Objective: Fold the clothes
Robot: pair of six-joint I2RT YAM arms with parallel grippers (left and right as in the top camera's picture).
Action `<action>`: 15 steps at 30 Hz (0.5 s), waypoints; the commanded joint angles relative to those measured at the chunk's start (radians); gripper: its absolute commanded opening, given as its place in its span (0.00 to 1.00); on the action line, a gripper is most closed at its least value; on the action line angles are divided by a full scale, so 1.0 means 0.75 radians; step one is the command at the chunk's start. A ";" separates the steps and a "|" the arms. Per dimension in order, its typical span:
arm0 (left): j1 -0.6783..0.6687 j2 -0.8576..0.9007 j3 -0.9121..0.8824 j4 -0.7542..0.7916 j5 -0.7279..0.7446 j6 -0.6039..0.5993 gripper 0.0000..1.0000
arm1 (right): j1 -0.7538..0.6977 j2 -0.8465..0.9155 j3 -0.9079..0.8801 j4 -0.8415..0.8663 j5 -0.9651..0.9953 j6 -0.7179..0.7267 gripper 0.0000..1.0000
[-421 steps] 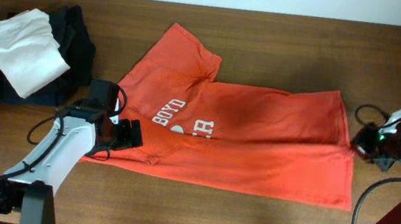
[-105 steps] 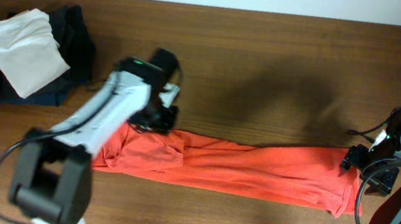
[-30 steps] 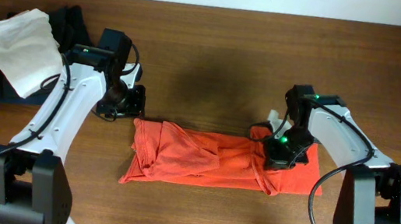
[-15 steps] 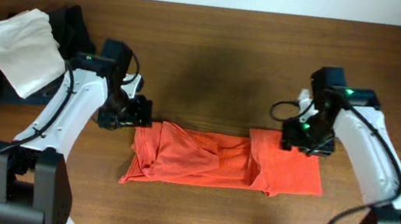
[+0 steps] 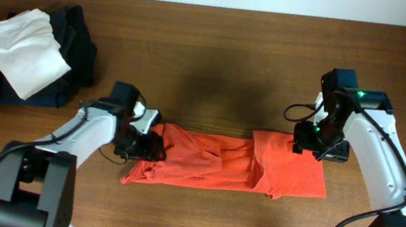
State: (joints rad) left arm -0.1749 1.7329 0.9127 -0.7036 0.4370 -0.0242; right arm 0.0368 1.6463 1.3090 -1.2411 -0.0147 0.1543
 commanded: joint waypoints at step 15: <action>0.225 0.025 0.835 -0.690 -0.290 -0.112 0.06 | -0.009 -0.006 0.011 -0.011 0.136 0.011 0.80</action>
State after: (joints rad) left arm 0.0601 1.7576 1.5234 -1.1912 0.1307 -0.0956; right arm 0.0353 1.6463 1.3090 -1.2488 0.0639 0.1570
